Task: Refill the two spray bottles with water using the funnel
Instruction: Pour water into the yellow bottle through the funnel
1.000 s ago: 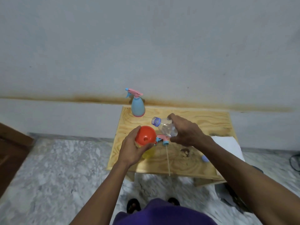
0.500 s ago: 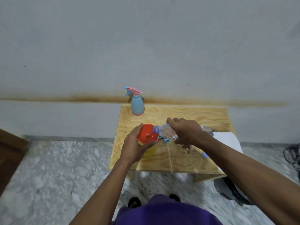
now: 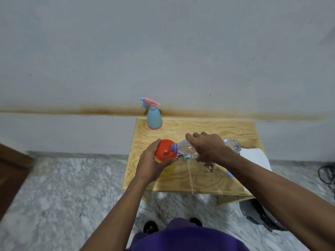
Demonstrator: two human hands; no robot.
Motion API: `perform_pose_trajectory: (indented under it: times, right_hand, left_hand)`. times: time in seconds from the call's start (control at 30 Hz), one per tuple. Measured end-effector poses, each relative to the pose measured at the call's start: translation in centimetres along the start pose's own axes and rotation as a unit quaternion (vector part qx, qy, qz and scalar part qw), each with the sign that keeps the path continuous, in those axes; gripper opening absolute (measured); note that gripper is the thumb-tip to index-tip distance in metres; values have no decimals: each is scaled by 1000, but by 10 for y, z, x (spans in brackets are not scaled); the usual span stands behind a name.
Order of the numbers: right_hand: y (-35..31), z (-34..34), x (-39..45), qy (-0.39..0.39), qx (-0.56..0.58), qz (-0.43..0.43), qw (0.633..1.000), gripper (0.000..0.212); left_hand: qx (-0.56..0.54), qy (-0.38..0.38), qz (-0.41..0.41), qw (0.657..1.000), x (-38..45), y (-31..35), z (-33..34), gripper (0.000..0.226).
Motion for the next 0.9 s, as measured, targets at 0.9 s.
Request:
perform_pose_trajectory:
  times: [0.9]
  right_hand:
    - [2, 2, 3, -13, -4, -7, 1000, 86]
  left_hand:
    - [-1, -2, -2, 1000, 0, -3, 1, 96]
Point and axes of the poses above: each hand's wrist, its own x-axis towards the middle knuckle, its own z-axis out of the palm, y = z × x, the point moved 6 cm from there along x, towards the middle knuckle, and after that the axes turned 6 degrees about -z, right-handed, at the moved point
